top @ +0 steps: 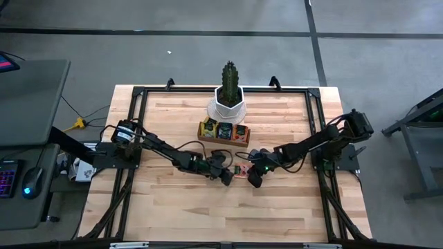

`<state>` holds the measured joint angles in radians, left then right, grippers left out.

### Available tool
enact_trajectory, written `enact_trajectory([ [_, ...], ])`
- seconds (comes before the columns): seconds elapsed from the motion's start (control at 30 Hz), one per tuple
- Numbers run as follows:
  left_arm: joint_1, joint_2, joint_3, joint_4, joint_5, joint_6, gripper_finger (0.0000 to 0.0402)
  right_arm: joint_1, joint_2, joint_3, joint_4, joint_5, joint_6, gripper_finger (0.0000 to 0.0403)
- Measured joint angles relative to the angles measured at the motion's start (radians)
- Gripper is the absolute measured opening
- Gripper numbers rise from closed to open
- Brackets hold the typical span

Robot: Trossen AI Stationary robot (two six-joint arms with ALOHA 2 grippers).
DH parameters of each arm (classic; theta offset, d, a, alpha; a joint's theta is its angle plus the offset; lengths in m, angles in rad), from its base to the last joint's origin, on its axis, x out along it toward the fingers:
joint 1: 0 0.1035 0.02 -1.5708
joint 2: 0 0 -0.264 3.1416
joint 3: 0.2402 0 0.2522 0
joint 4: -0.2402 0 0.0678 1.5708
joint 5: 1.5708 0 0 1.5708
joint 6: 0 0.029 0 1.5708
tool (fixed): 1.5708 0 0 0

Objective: Pick & Place Tea
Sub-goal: Put the orange tea bag into the right section of the wooden organizer

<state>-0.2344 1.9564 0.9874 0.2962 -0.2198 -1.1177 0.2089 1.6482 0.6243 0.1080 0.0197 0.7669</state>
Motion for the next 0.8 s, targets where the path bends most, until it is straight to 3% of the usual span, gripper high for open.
enact_trajectory([
  [0.17, 0.007, 0.014, 0.008, 0.002, -0.021, -0.040, 0.0166, 0.000, 0.001, 0.000, -0.002, 0.000, 0.001, 0.0000],
  [0.6, 0.066, 0.077, 0.133, -0.026, 0.098, -0.069, 0.0166, 0.000, 0.002, -0.002, 0.005, -0.004, 0.003, 0.0000],
  [0.8, 0.071, 0.077, 0.140, -0.081, 0.069, -0.068, 0.0166, 0.000, 0.002, -0.003, 0.010, -0.008, 0.013, 0.0000],
])
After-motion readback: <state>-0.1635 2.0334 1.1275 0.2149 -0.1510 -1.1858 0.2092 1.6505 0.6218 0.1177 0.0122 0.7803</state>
